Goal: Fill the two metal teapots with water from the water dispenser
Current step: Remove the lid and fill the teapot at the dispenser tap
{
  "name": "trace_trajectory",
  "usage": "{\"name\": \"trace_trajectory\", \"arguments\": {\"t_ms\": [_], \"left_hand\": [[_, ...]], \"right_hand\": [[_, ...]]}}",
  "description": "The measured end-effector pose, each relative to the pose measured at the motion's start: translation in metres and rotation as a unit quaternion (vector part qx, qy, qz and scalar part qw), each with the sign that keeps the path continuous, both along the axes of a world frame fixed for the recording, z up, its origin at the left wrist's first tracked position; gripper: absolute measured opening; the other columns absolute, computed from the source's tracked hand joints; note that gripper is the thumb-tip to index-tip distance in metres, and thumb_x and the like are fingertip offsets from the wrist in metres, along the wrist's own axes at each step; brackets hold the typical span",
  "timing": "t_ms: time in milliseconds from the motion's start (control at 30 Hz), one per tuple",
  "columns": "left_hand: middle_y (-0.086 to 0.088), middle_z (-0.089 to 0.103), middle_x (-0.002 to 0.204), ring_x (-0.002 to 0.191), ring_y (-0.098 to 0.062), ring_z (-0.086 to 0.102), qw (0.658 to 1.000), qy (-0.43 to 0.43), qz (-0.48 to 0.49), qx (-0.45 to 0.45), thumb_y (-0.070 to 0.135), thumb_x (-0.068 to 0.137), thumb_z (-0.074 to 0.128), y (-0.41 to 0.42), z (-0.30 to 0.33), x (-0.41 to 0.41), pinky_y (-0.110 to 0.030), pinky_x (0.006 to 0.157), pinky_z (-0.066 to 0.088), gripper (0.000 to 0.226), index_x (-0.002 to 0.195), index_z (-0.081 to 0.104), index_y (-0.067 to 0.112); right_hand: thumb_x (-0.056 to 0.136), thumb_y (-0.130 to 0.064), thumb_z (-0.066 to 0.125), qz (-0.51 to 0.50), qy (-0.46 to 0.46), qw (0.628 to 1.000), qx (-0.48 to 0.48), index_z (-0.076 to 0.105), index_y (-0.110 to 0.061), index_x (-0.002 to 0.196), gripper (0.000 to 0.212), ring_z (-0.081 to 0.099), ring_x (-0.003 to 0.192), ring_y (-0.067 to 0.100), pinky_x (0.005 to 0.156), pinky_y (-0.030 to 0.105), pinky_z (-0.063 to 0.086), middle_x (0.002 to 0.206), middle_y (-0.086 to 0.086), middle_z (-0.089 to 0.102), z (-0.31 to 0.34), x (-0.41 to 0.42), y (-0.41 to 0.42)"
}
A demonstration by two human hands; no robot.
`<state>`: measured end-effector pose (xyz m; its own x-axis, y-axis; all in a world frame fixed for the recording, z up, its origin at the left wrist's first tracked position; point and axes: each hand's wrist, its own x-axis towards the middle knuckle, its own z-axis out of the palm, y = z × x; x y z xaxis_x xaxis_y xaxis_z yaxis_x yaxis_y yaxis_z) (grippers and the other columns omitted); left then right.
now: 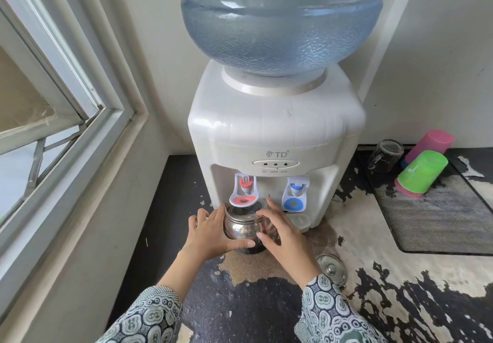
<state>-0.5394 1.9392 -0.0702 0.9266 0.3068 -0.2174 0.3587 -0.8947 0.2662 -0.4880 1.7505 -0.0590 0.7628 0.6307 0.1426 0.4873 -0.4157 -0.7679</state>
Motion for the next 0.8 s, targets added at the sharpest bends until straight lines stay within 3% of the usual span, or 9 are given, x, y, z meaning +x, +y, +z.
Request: {"name": "trace_trajectory", "arguments": {"t_ms": [200,367,500,667,800], "left_hand": [[0.006,0.047,0.137,0.122,-0.025,0.033,1.0,0.001,0.0,-0.002,0.102,0.034,0.02,0.0008,-0.0006,0.0003,-0.048,0.105,0.019,0.122,0.132,0.027,0.03],[0.006,0.047,0.137,0.121,-0.025,0.033,1.0,-0.001,0.002,0.002,0.103,0.032,0.015,0.0001,-0.0004,-0.0003,-0.048,0.105,0.02,0.125,0.132,0.027,0.03],[0.005,0.045,0.139,0.123,-0.025,0.033,1.0,0.001,0.002,0.003,0.103,0.03,0.013,-0.0002,-0.0002,0.0,-0.049,0.106,0.02,0.128,0.135,0.026,0.029],[0.006,0.044,0.14,0.123,-0.025,0.033,1.0,0.002,0.003,-0.002,0.102,0.034,0.022,-0.0002,-0.0005,0.0003,-0.049,0.106,0.02,0.124,0.136,0.025,0.03],[0.006,0.045,0.139,0.123,-0.025,0.033,1.0,0.005,0.003,0.002,0.1,0.037,0.024,0.0,-0.0011,-0.0001,-0.049,0.106,0.019,0.121,0.136,0.024,0.03]], "right_hand": [[0.085,-0.024,0.06,0.0,-0.002,1.0,-0.001,0.045,-0.032,0.121,0.04,0.025,0.123,-0.017,0.089,-0.004,0.024,0.144,-0.03,0.014,0.0016,-0.0022,-0.0004],[0.086,-0.023,0.059,0.0,-0.005,1.0,-0.001,0.045,-0.031,0.123,0.04,0.028,0.124,-0.012,0.094,0.01,0.033,0.145,-0.029,0.013,0.0029,-0.0029,-0.0007],[0.086,-0.024,0.059,0.0,-0.008,1.0,-0.004,0.044,-0.032,0.123,0.041,0.026,0.121,-0.017,0.09,0.007,0.034,0.145,-0.03,0.012,0.0031,-0.0039,-0.0002],[0.086,-0.021,0.06,0.01,-0.005,1.0,0.005,0.045,-0.03,0.123,0.042,0.015,0.11,-0.038,0.08,-0.011,0.025,0.146,-0.027,0.014,0.0017,-0.0038,0.0002],[0.085,-0.02,0.06,0.002,-0.008,1.0,0.01,0.046,-0.029,0.123,0.041,0.019,0.122,-0.022,0.081,-0.011,0.023,0.145,-0.026,0.015,0.0014,-0.0039,-0.0002]]}}
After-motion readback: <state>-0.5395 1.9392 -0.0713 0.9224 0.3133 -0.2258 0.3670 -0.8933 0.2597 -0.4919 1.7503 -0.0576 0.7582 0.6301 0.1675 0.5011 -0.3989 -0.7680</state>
